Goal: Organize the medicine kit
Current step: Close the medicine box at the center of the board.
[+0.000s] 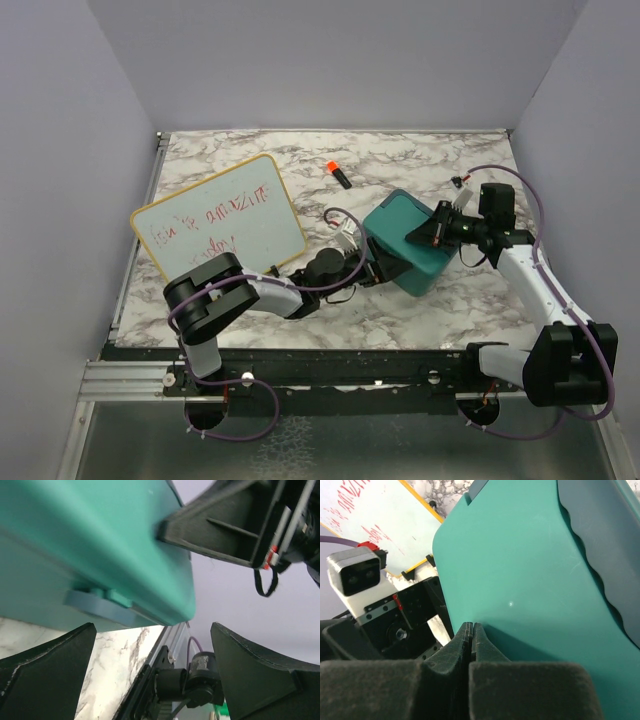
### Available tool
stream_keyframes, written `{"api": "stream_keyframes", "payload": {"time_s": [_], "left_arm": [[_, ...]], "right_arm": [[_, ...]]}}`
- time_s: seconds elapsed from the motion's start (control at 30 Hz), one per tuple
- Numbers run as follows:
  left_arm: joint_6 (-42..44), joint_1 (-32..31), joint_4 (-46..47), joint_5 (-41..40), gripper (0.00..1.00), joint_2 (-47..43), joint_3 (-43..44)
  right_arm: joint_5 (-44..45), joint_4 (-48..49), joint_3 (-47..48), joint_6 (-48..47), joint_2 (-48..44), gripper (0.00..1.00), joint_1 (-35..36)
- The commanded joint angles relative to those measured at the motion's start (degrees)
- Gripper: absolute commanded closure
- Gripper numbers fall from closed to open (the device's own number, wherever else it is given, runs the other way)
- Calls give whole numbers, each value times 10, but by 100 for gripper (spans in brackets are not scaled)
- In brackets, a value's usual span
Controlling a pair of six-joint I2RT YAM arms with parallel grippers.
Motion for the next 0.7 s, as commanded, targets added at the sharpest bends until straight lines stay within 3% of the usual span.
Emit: {"api": "stream_keyframes", "payload": {"time_s": [0.0,0.13,0.67], "left_arm": [[-50,-3,30,-77,1,-13,-38],[-6,-2,29,-71,1,-6,-17],[-20,-3,115,-76,1,47,-2]], "right_arm": [[23,-74,-1,-28,5,99,6],[22,-75,-4,-28,-5,99,6],[20,-72,-8,-27,-4,99,6]]}}
